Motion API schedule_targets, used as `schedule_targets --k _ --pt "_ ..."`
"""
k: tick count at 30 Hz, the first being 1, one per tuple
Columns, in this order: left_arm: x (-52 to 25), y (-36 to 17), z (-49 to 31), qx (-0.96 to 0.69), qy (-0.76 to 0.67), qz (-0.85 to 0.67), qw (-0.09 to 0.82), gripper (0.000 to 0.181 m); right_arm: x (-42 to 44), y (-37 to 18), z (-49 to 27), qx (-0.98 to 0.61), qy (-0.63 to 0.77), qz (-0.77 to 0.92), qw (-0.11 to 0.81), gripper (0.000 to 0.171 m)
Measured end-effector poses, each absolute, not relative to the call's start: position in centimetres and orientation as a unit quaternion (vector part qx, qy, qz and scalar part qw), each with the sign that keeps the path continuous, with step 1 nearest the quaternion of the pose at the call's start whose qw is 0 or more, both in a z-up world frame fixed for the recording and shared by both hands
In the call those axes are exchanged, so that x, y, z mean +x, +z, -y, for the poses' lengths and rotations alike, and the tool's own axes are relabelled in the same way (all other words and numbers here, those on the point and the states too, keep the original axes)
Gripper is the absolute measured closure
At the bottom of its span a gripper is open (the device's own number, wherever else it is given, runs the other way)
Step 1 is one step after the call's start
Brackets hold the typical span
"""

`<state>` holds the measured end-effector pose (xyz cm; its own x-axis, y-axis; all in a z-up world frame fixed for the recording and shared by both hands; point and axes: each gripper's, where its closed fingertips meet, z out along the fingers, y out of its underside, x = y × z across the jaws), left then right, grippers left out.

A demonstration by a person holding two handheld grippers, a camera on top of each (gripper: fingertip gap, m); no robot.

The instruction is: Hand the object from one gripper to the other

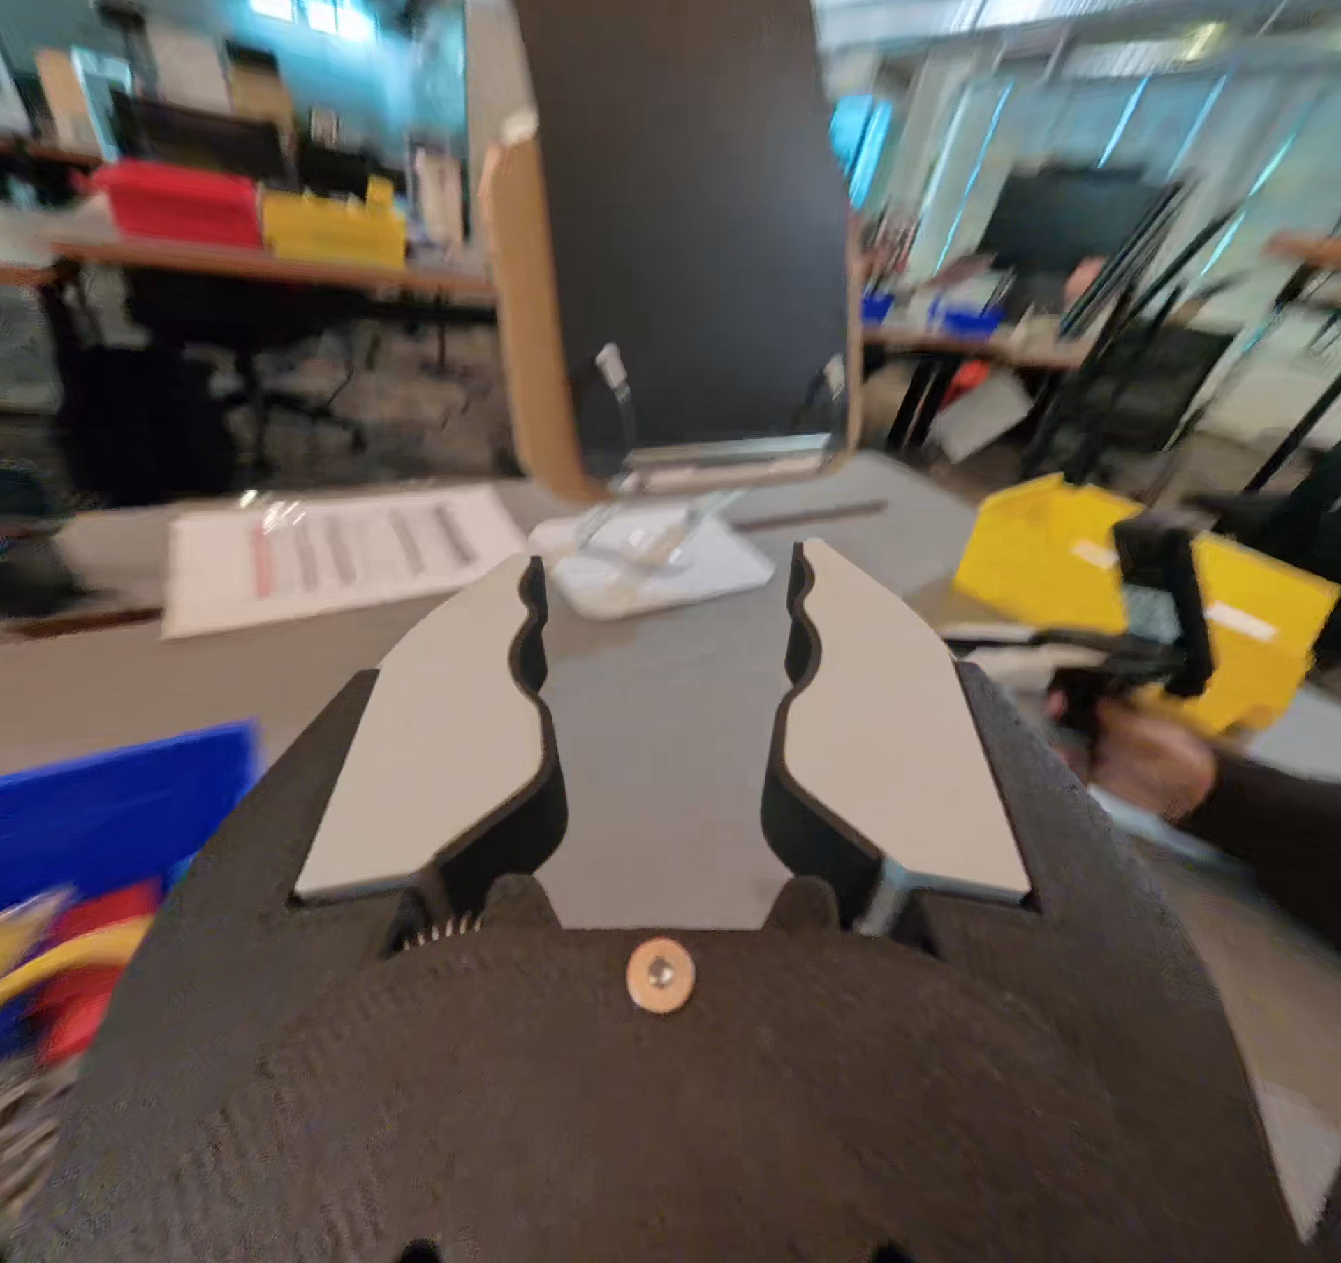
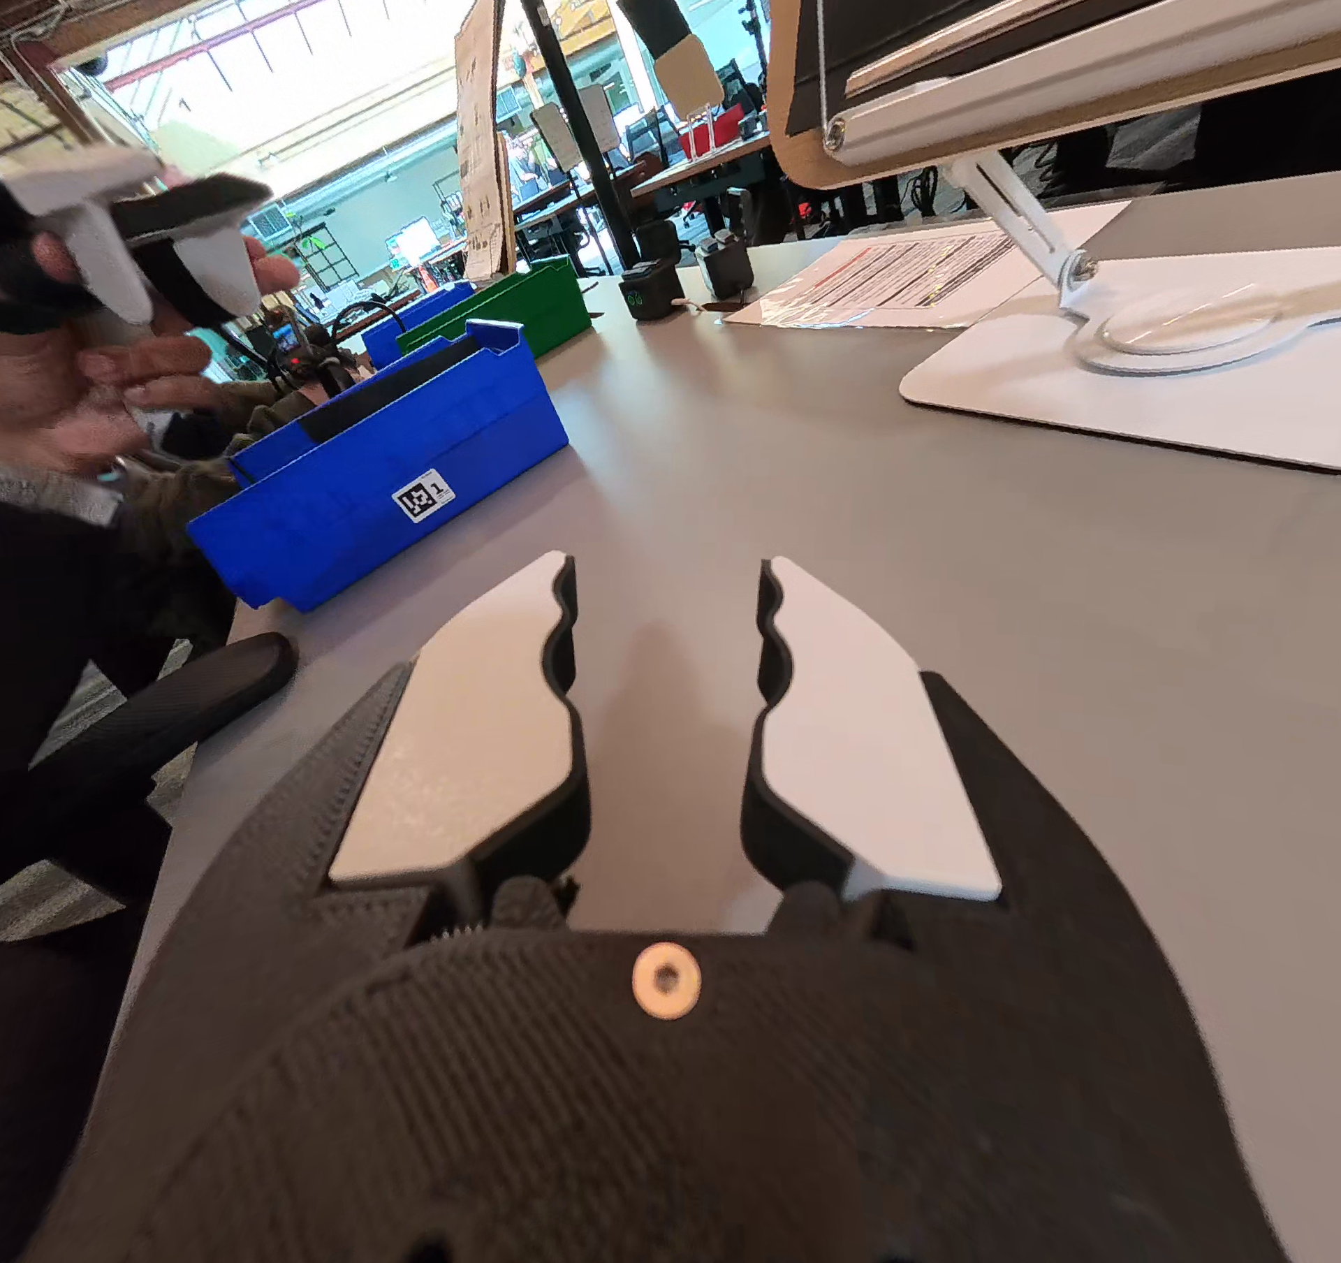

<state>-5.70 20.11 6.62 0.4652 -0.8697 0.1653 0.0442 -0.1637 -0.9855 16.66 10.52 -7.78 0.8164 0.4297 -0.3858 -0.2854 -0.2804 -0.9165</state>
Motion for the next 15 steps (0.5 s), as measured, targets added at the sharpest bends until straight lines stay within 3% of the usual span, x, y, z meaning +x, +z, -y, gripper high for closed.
schedule_targets --k 7,12,15 --pt "-23.7 0.5 -27.5 -0.809 -0.114 -0.306 0.488 0.123 14.9 -8.6 -10.5 -0.760 0.275 0.095 0.581 0.126" --pt "-29.7 -5.7 -27.7 -0.863 -0.095 -0.311 0.387 0.127 14.4 -8.7 -10.4 -0.763 0.267 0.108 0.579 0.127" --pt "-30.4 -9.2 -26.3 -0.871 -0.075 -0.371 0.314 0.117 14.6 -8.7 -10.5 -0.762 0.272 0.101 0.579 0.127"
